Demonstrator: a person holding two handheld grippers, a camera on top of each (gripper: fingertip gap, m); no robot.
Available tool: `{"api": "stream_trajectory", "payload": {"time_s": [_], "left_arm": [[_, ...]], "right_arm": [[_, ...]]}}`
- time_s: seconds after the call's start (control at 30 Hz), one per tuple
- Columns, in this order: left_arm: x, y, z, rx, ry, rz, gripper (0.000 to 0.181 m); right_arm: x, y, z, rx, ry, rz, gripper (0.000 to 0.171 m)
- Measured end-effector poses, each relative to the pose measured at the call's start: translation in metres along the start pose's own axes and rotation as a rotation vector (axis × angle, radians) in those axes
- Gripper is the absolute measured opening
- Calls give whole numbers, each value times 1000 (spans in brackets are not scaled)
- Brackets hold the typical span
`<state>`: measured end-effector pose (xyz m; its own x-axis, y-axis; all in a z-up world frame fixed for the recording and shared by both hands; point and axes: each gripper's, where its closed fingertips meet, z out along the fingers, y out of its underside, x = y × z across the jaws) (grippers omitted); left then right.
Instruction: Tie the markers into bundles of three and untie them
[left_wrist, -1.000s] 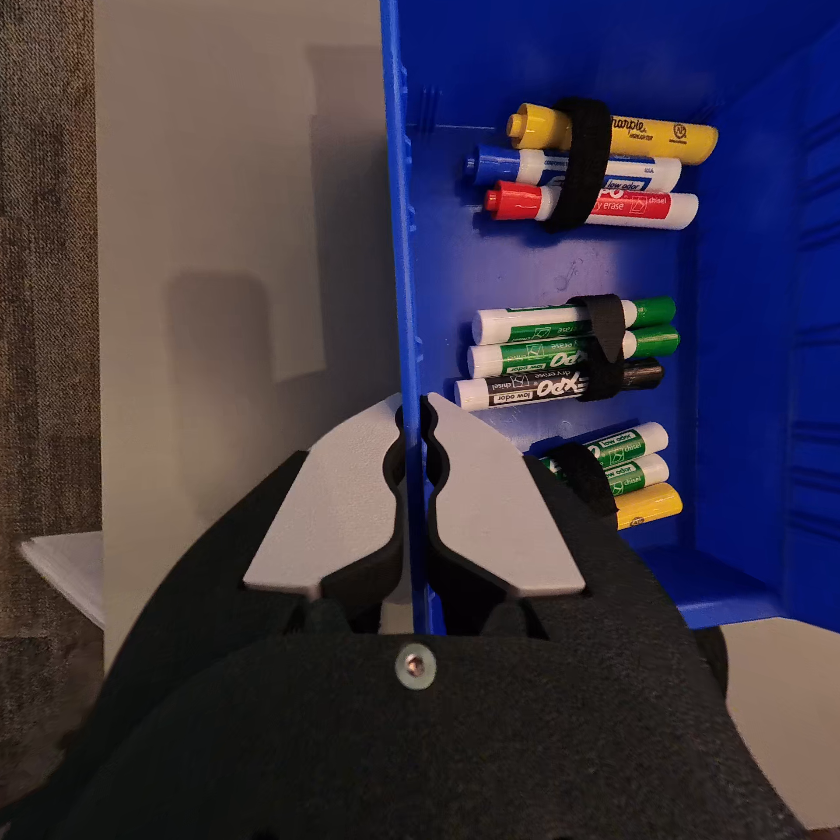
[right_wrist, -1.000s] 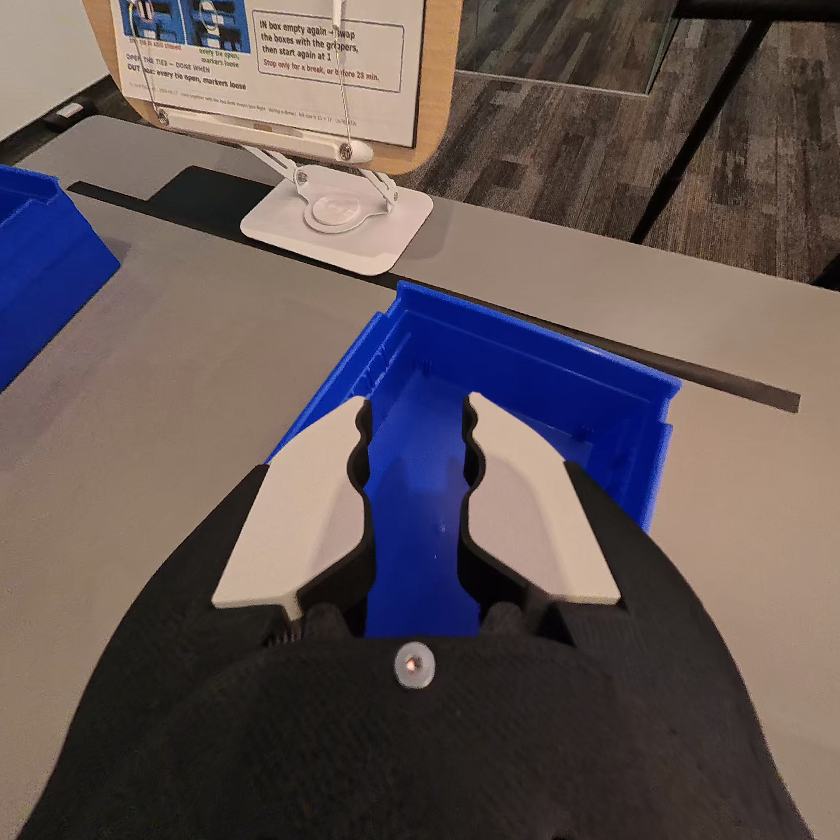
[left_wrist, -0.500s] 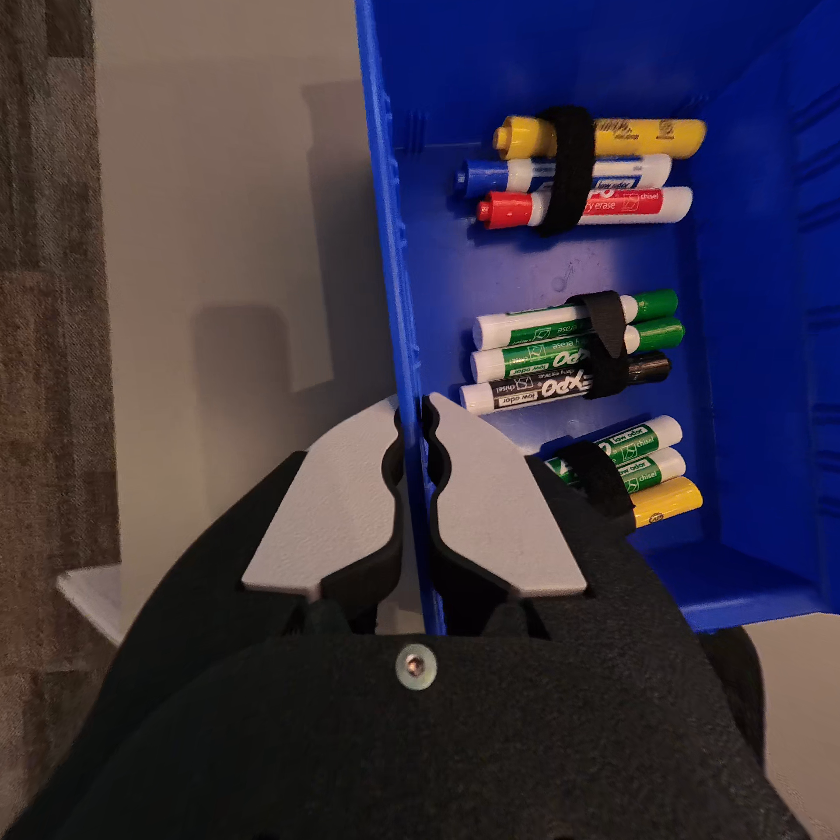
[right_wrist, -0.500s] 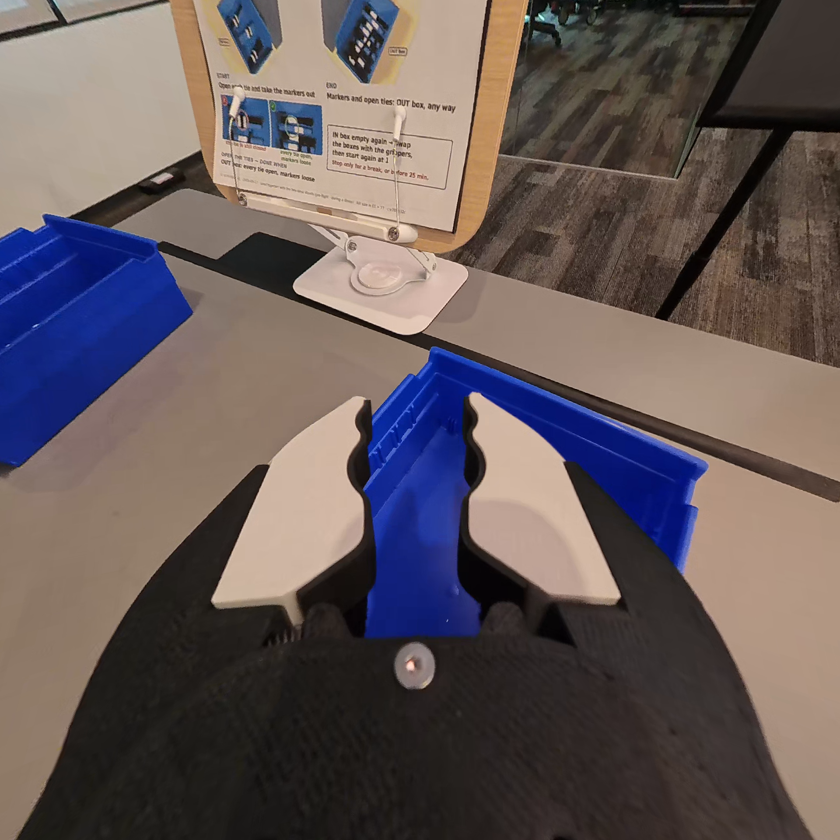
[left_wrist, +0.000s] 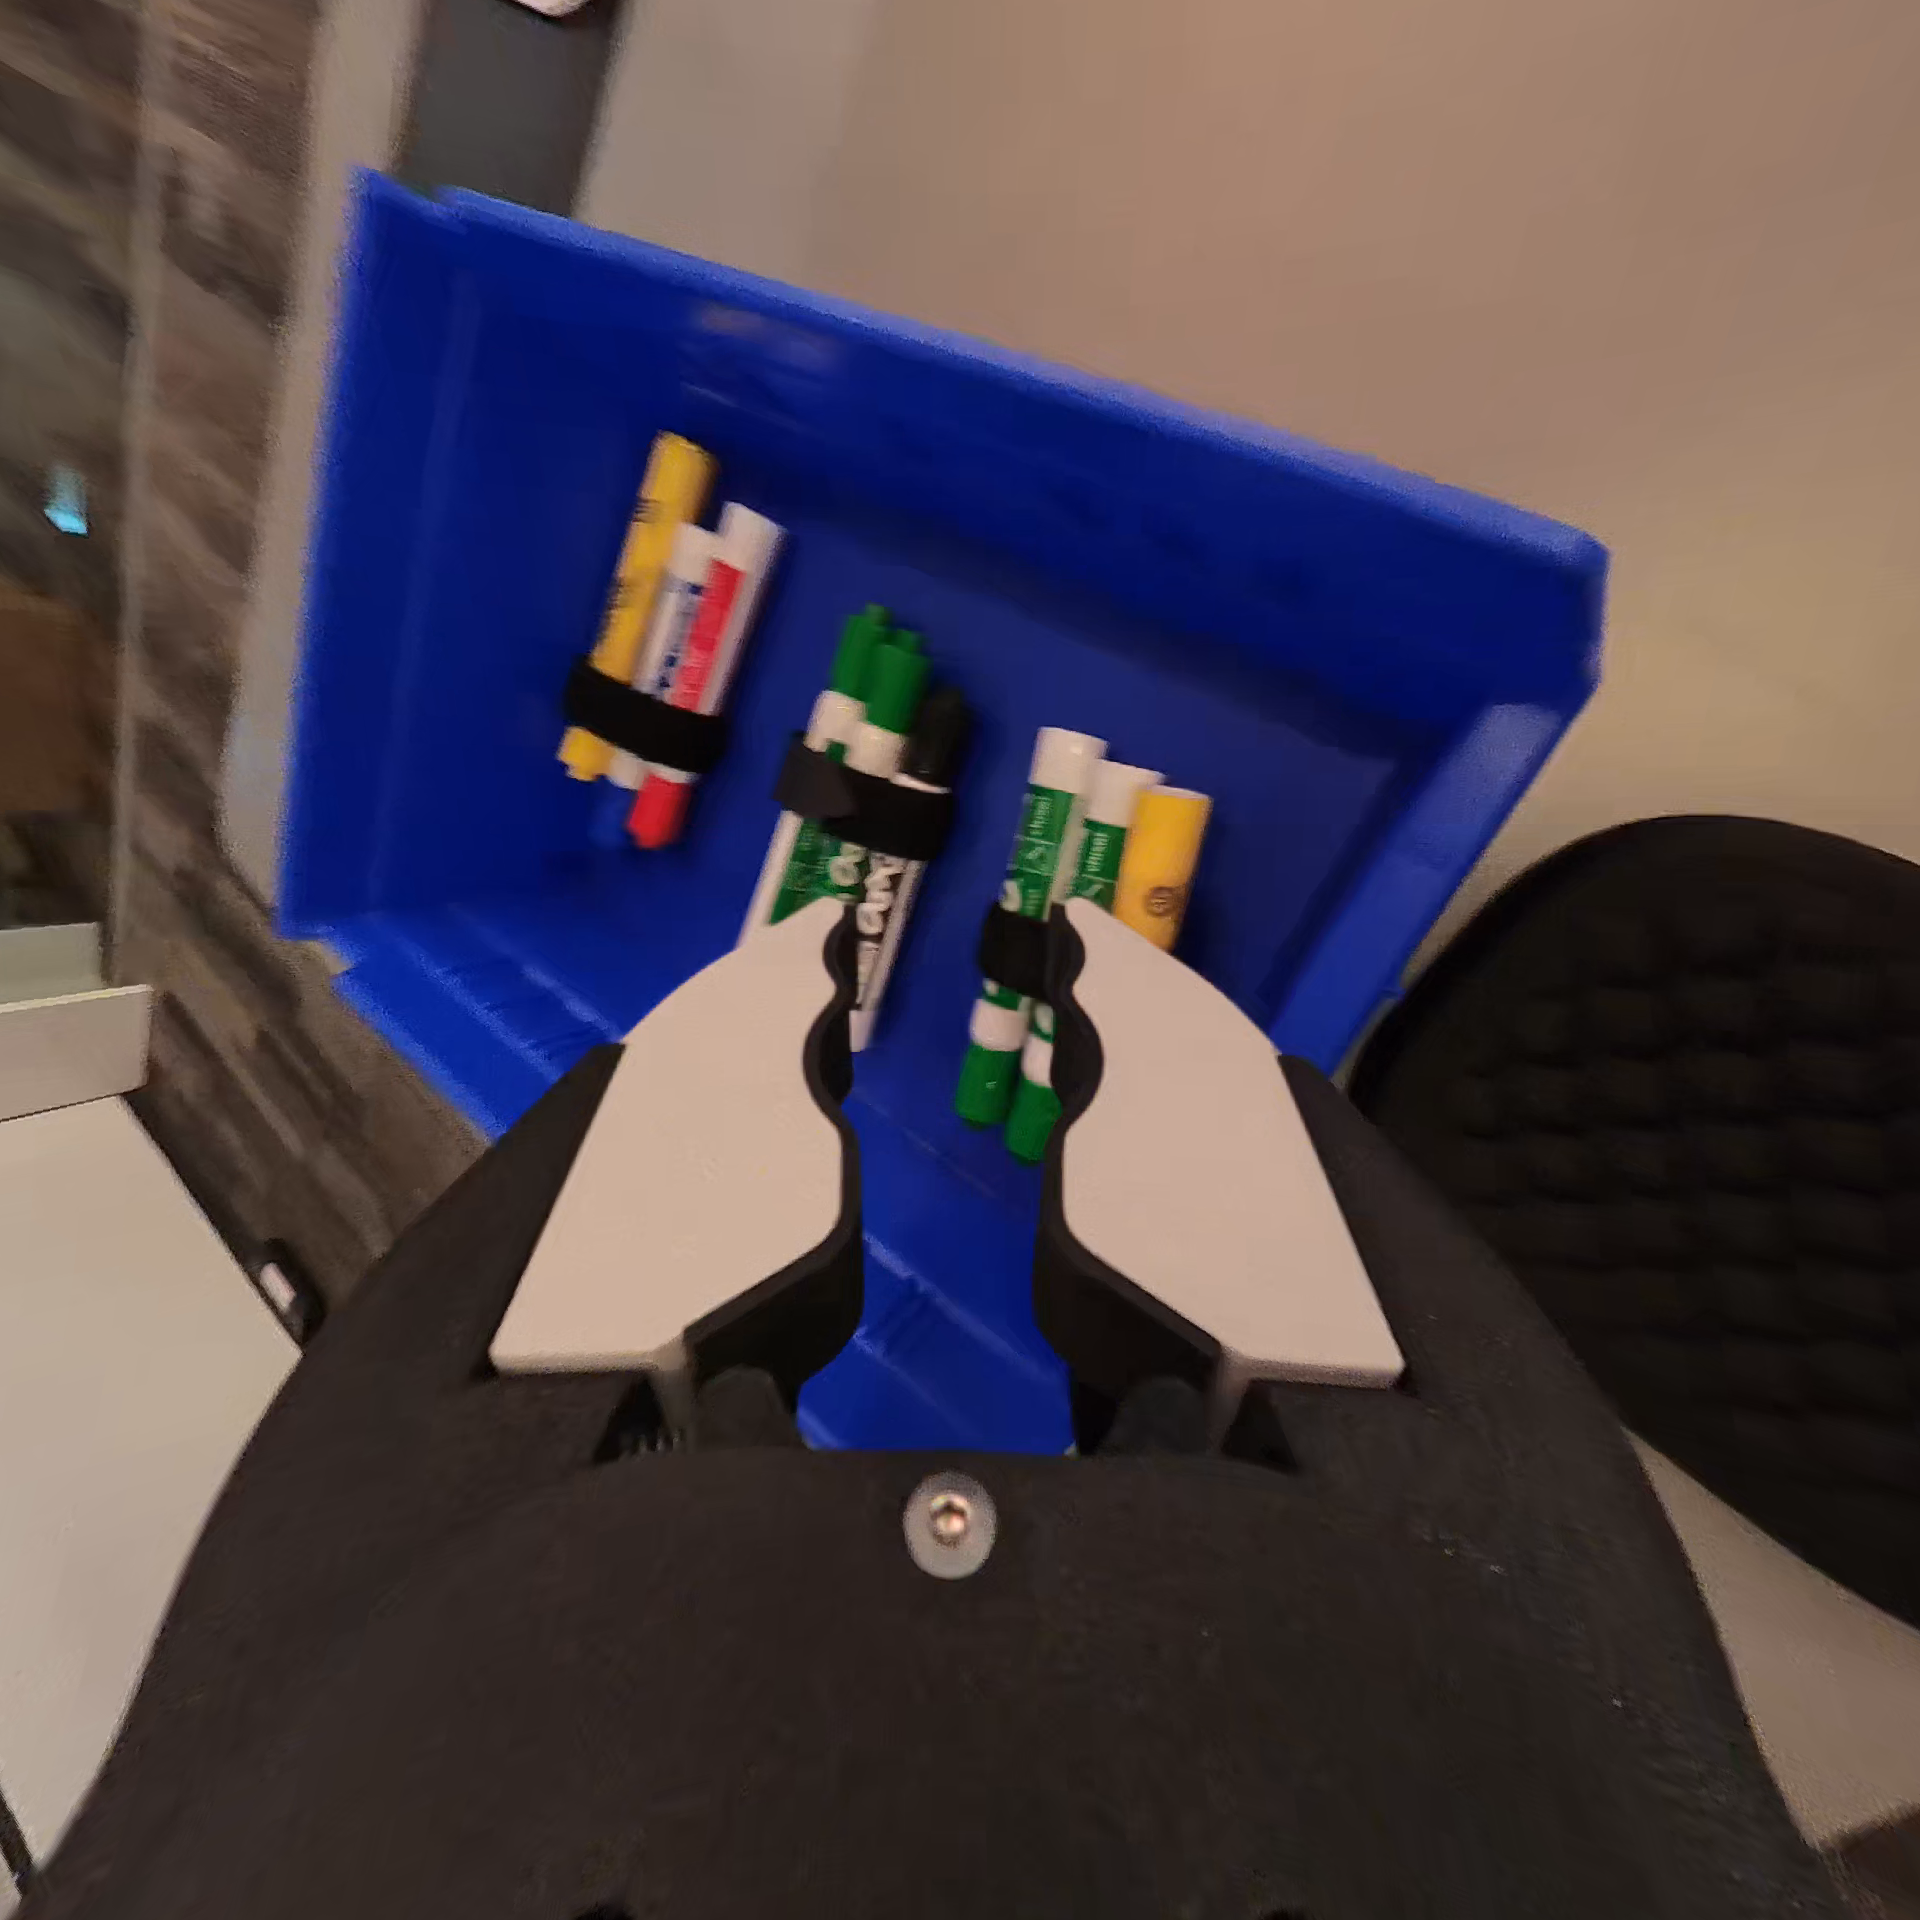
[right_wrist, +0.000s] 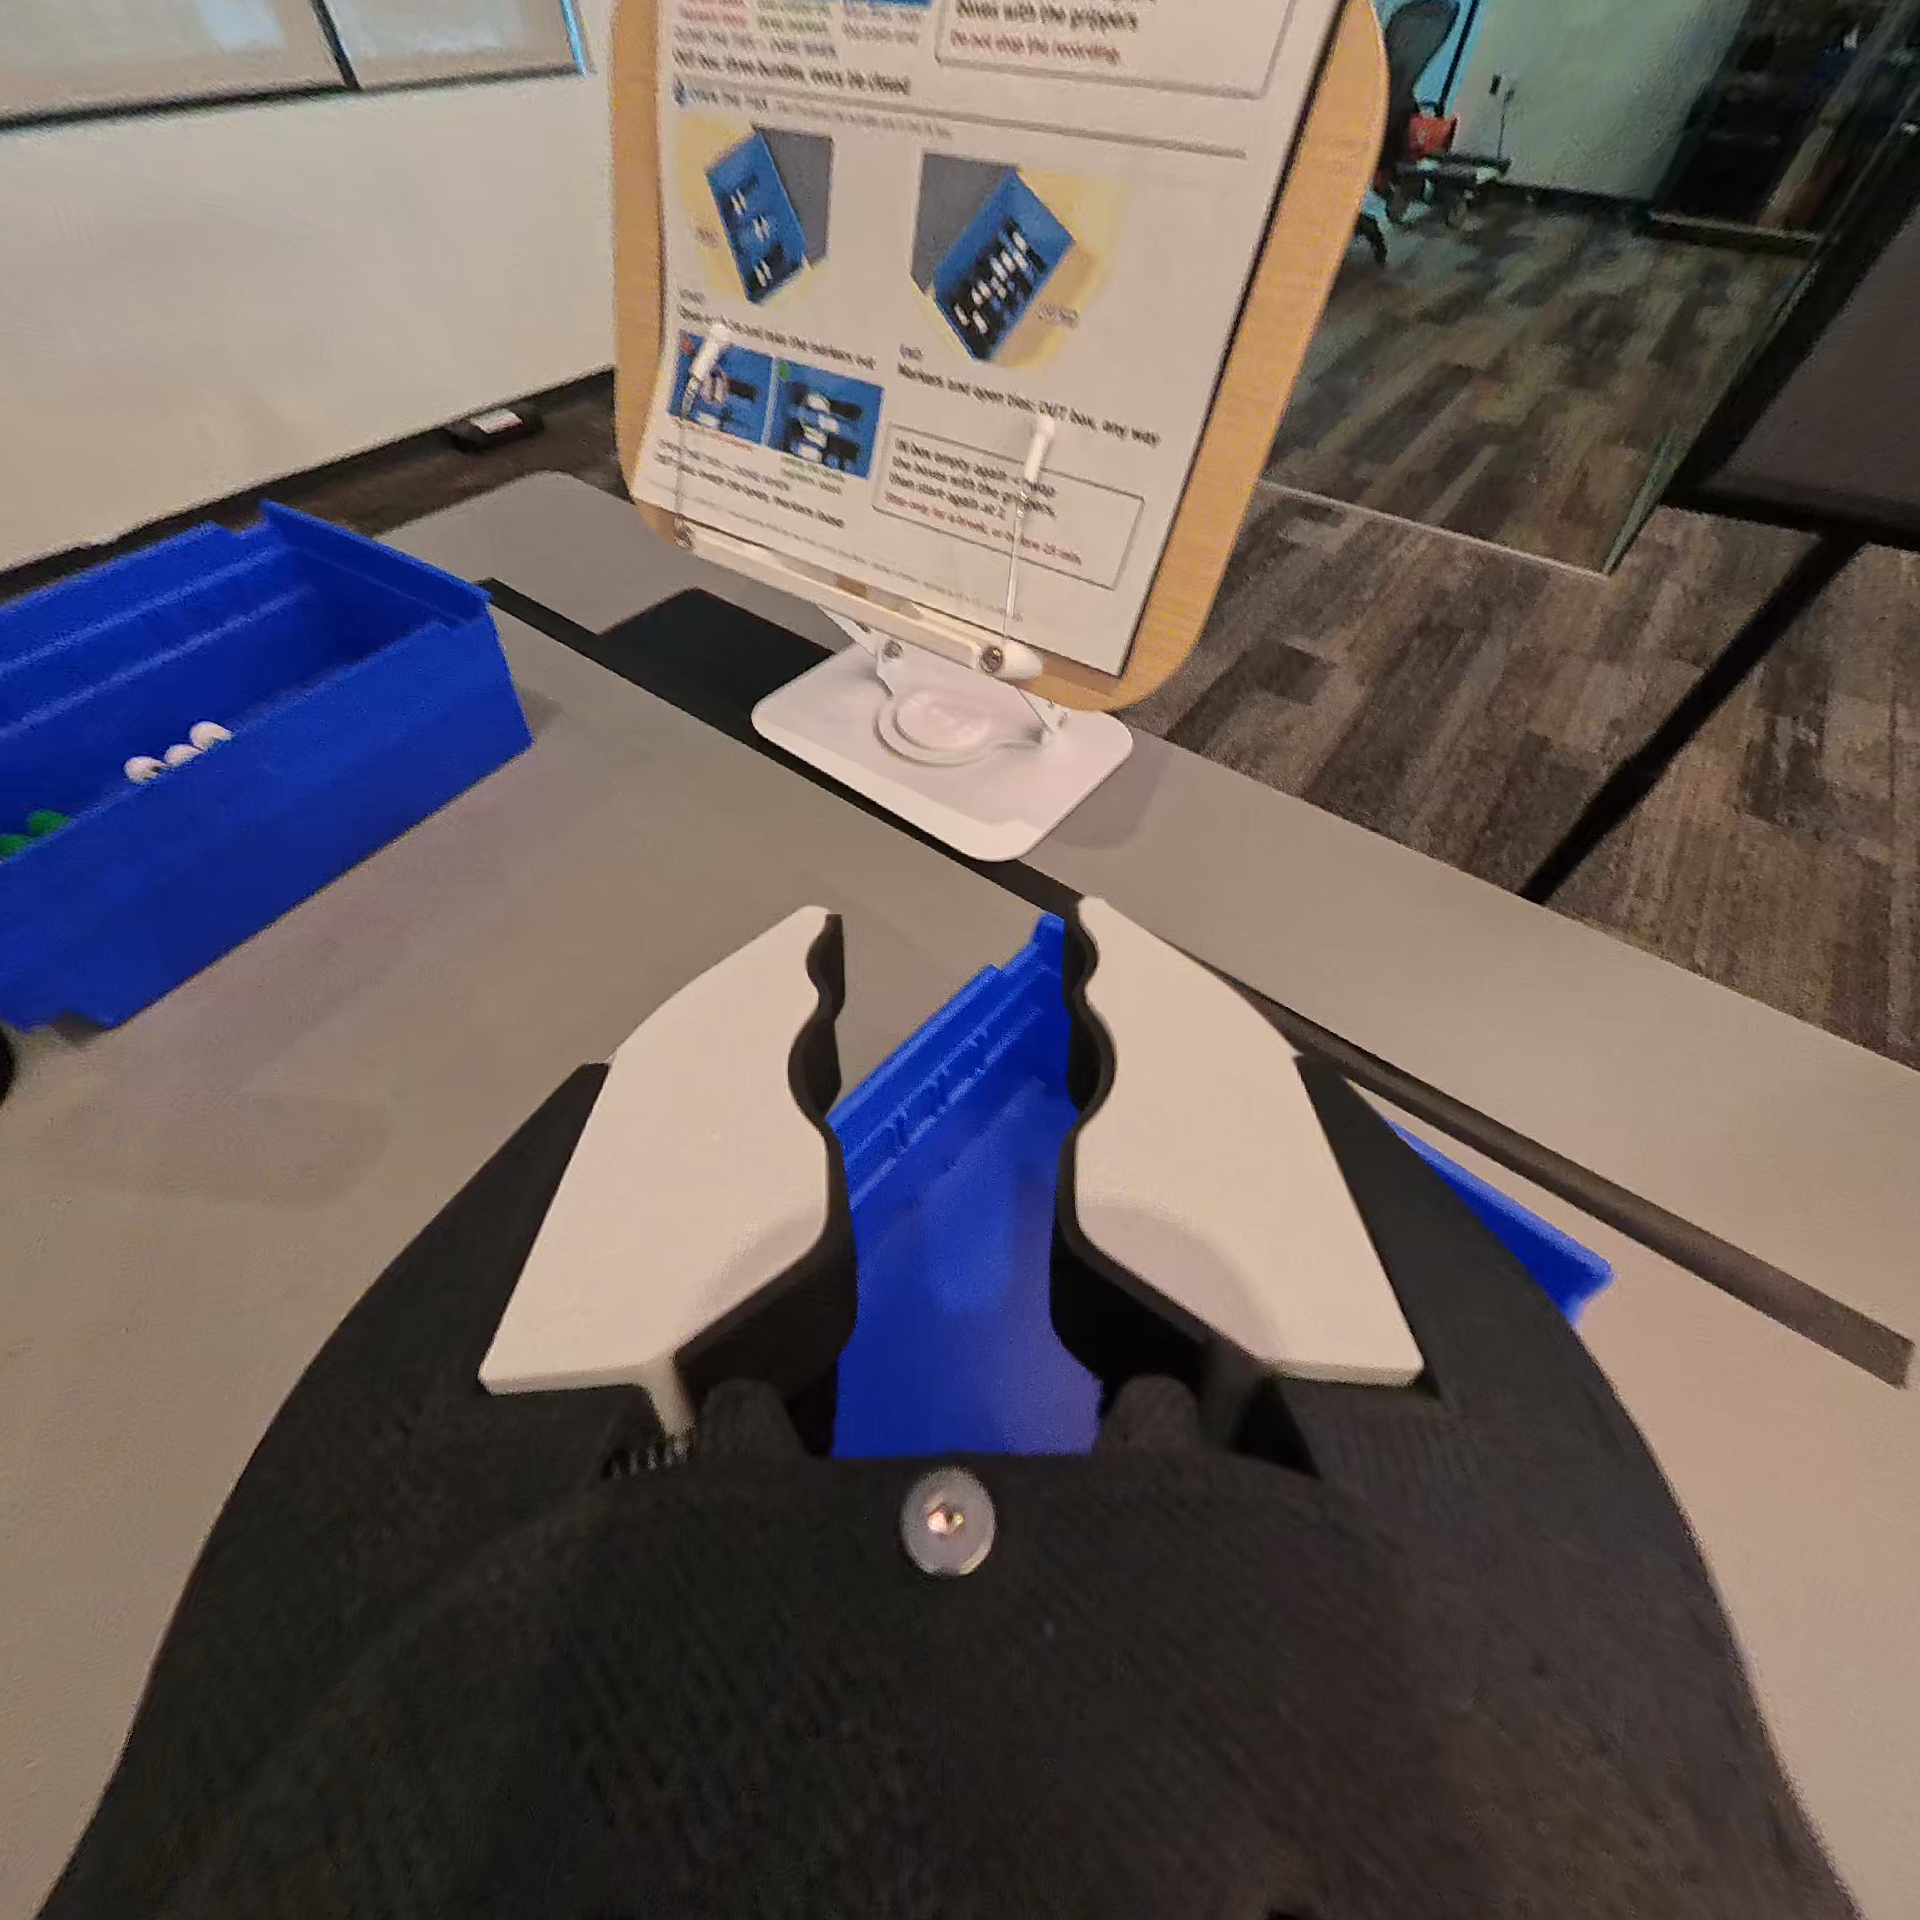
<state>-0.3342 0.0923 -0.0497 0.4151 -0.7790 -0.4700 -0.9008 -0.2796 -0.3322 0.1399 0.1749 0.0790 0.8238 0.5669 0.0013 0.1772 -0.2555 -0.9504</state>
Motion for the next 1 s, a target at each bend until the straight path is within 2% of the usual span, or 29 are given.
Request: {"api": "stream_trajectory", "payload": {"time_s": [0.1,0.23,0.4,0.47,0.57,0.8,1.0], "left_arm": [[16,4,12,-76,95,51,38],[30,26,30,-190,222,79,39],[39,39,48,-221,340,54,54],[37,43,55,-240,323,85,60],[33,53,63,-304,275,132,61],[30,55,68,-285,213,158,56],[29,57,74,-273,229,158,61]], "right_arm": [[-11,2,2,22,-48,5,41],[-10,7,6,1,-49,6,41],[-7,6,4,16,-48,15,41],[-6,6,3,14,-41,15,41],[-5,5,0,23,-35,16,41],[-4,2,-3,21,-16,3,41],[-6,5,0,10,-24,5,41]]}}
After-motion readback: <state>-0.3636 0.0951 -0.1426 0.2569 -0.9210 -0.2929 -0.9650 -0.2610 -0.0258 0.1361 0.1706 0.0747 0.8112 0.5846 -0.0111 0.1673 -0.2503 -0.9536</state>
